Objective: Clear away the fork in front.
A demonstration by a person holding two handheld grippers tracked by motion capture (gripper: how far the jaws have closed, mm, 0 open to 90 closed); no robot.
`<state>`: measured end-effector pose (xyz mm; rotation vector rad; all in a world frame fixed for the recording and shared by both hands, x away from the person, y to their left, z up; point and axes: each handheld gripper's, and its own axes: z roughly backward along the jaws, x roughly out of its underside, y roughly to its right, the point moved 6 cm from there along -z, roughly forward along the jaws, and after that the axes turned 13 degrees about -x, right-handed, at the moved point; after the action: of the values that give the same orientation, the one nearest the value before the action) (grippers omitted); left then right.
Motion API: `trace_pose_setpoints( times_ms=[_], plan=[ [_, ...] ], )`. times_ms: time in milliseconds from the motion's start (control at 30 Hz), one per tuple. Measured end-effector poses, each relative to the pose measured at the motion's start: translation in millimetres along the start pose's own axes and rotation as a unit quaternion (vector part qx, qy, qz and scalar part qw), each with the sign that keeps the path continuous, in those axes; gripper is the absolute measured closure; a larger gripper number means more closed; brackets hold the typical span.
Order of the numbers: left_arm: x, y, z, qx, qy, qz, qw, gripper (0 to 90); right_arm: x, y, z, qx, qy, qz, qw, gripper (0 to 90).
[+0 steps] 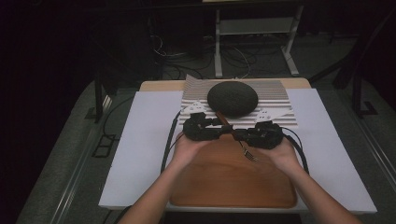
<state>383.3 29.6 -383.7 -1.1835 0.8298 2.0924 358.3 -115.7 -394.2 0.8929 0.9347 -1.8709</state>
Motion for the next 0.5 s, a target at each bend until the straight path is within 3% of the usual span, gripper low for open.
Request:
trace_pose_setpoints(
  times_ms=[233,267,300,367,500],
  plan=[
    [-1.1,-0.3,0.7,0.009,0.006,0.013,0.9999,67.4,-1.8,-2.4,-4.6,0.005,-0.001,0.006,1.0000,76.7],
    [-1.0,-0.8,0.6,-0.004,0.004,0.012,0.9999,69.8,-1.7,-2.6,-5.2,0.006,-0.001,0.006,1.0000,84.8],
    [-0.7,-1.3,1.0,-0.002,0.005,0.011,0.9999,70.1,-2.4,-2.6,-4.1,0.011,0.005,0.012,0.9999,89.2],
    [-1.2,-1.4,1.9,0.015,0.008,0.025,0.9995,78.2,-5.9,-2.2,-0.7,0.008,0.017,0.010,0.9998,89.2],
    [-1.6,-3.0,3.7,0.011,0.009,0.023,0.9996,79.9,-7.3,-1.0,2.5,0.012,0.015,0.009,0.9998,89.1]
  ],
)
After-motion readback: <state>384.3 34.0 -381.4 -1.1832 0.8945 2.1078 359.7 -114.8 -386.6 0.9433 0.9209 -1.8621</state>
